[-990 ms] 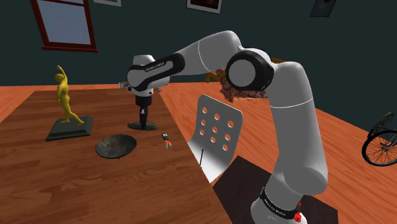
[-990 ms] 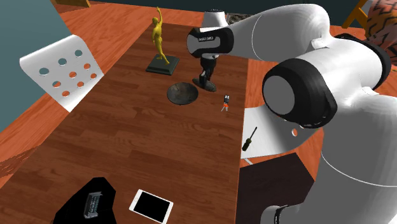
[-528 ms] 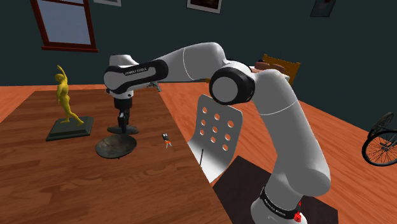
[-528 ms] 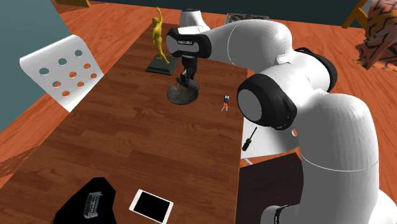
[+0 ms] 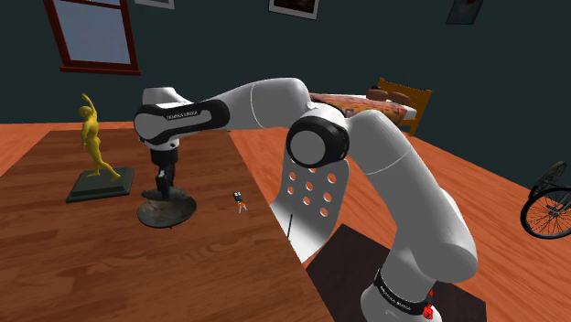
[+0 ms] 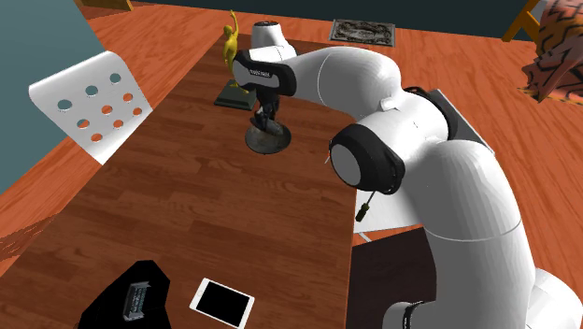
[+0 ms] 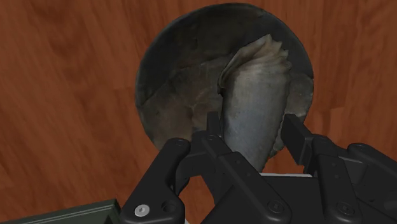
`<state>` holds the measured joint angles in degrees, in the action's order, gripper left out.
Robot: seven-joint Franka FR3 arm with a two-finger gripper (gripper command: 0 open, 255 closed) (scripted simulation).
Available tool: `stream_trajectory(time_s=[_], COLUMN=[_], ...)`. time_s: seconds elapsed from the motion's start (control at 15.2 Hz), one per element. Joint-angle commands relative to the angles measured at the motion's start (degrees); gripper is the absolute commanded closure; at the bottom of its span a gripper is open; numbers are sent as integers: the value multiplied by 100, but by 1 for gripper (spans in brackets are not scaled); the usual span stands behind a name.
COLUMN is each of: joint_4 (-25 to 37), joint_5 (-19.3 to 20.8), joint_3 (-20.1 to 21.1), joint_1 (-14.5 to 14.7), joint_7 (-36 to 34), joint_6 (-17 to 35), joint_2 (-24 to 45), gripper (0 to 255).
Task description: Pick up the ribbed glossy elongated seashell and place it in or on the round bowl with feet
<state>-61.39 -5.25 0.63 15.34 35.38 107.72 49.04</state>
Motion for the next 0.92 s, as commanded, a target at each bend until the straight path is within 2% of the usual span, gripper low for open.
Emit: stream_trajectory(time_s=[0.0, 0.46, 0.86], joint_4=[-54, -211, -208], joint_5=[-2, -11, -11], joint_3=[0, 3, 3], joint_1=[1, 3, 3], joint_7=[8, 40, 40], joint_6=[111, 469, 467], joint_2=[55, 256, 258], gripper=[255, 255, 255])
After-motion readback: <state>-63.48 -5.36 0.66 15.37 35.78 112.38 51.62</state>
